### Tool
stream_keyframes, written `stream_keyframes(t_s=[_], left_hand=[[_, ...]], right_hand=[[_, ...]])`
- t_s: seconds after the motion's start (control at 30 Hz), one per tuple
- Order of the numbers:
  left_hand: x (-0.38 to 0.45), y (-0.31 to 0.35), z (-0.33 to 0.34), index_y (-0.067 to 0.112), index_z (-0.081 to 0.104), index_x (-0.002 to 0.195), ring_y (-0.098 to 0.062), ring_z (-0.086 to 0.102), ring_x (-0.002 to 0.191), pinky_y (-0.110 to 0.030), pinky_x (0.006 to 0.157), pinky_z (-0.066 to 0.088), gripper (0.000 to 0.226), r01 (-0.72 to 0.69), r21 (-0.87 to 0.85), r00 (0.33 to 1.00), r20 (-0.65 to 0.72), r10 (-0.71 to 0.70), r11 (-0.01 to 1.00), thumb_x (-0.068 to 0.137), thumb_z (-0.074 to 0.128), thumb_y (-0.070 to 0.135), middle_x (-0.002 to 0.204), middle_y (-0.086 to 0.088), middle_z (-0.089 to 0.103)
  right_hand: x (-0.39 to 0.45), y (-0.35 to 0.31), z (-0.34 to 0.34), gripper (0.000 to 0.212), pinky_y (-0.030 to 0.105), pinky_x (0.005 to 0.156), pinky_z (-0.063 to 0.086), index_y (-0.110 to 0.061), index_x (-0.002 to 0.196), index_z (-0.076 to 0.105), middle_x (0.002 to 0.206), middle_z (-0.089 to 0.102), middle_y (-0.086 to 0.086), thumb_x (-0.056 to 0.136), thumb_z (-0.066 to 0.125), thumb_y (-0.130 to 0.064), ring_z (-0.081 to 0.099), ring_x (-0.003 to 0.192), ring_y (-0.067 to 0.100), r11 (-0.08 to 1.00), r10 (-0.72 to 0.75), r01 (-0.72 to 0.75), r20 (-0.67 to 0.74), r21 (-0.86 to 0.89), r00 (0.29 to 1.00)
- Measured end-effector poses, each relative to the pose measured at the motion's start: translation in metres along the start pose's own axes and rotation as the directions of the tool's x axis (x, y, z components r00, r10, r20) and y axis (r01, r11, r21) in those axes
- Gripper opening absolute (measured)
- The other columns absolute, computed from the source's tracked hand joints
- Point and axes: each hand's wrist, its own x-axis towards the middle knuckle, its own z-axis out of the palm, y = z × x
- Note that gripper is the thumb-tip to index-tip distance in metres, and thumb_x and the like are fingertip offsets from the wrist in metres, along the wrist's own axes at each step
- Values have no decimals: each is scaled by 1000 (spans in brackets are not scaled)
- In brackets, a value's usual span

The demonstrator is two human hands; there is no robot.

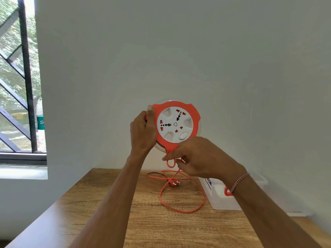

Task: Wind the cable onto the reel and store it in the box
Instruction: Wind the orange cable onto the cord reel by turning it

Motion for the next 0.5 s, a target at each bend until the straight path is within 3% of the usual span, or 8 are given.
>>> stream_keyframes(t_s=[0.27, 0.4, 0.5], left_hand=[[1, -2, -2, 10, 66, 87, -20, 72, 67, -48, 69, 64, 58, 65, -37, 997, -41, -66, 997, 103, 34, 55, 77, -5, 73], [4, -4, -4, 8, 66, 87, -25, 72, 71, -50, 72, 62, 60, 99, -39, 991, -86, -102, 994, 103, 33, 56, 79, -8, 73], [7, -5, -7, 14, 68, 89, -16, 72, 71, -41, 72, 64, 58, 136, -65, 985, -100, -142, 989, 103, 32, 57, 78, 2, 72]], right_hand=[[1, 5, -11, 14, 29, 62, 51, -32, 95, 78, 66, 57, -19, 82, 72, -32, 45, 55, 0, 998, 40, -37, -79, 42, 996], [-1, 12, -18, 12, 23, 61, 48, -29, 80, 76, 53, 40, -25, 76, 77, -41, 44, 49, -2, 996, 93, -90, -155, 27, 983], [-2, 20, -18, 21, 16, 58, 39, -27, 76, 75, 52, 43, -25, 73, 80, -48, 49, 49, 0, 986, 168, -169, -98, -5, 981]])
